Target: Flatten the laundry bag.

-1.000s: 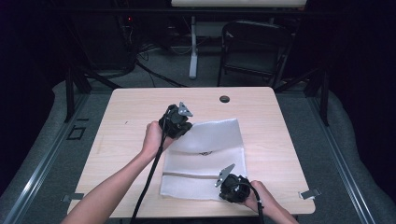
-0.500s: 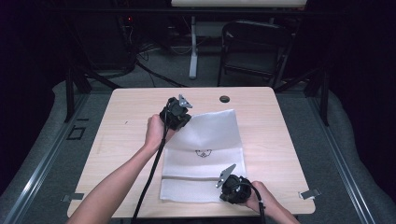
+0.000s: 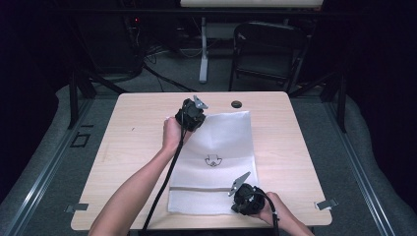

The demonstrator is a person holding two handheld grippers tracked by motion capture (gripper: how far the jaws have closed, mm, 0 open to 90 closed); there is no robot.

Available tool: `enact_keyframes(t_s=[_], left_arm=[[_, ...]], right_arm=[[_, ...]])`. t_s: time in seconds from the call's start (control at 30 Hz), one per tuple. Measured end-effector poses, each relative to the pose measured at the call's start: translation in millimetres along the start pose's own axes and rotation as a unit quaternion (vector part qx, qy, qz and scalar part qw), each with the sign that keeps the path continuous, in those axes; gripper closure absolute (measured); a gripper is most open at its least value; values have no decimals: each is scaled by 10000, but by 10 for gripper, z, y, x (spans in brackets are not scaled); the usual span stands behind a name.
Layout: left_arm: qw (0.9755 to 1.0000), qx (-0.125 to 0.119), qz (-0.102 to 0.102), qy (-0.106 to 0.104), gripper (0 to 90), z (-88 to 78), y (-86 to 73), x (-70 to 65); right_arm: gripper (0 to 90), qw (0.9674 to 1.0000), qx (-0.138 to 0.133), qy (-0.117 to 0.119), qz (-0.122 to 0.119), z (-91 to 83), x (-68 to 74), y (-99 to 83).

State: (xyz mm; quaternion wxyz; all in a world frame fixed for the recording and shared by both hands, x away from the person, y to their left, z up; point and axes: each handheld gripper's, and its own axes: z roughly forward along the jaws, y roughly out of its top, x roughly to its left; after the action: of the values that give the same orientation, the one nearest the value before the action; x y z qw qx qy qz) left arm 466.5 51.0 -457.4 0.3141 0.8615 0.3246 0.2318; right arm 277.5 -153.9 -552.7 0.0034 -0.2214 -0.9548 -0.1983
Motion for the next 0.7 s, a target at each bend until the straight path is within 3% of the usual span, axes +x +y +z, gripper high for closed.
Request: enact_keyframes(t_s=[0.27,0.33,0.43,0.5,0.57,0.7], left_arm=[[9999,20,-120,85,887,143,22,16],[9998,-2,-149,134,887,167,27,30],[9995,-37,-173,258,886,206,23,29],[9995,1,-199,263,885,236,22,35],[9995,30,-212,248,883,272,21,37],[9993,9,-260,261,855,316,30,53]], right_arm=[[900,9999,-67,-17,90,9,7,-3],[900,9995,-219,56,223,34,17,-13],[900,9995,-219,55,228,35,19,-8],[900,9999,70,-112,-19,-7,-9,17],[900,9999,-67,-47,92,15,-1,8],[895,9999,-73,-16,138,11,-8,7]])
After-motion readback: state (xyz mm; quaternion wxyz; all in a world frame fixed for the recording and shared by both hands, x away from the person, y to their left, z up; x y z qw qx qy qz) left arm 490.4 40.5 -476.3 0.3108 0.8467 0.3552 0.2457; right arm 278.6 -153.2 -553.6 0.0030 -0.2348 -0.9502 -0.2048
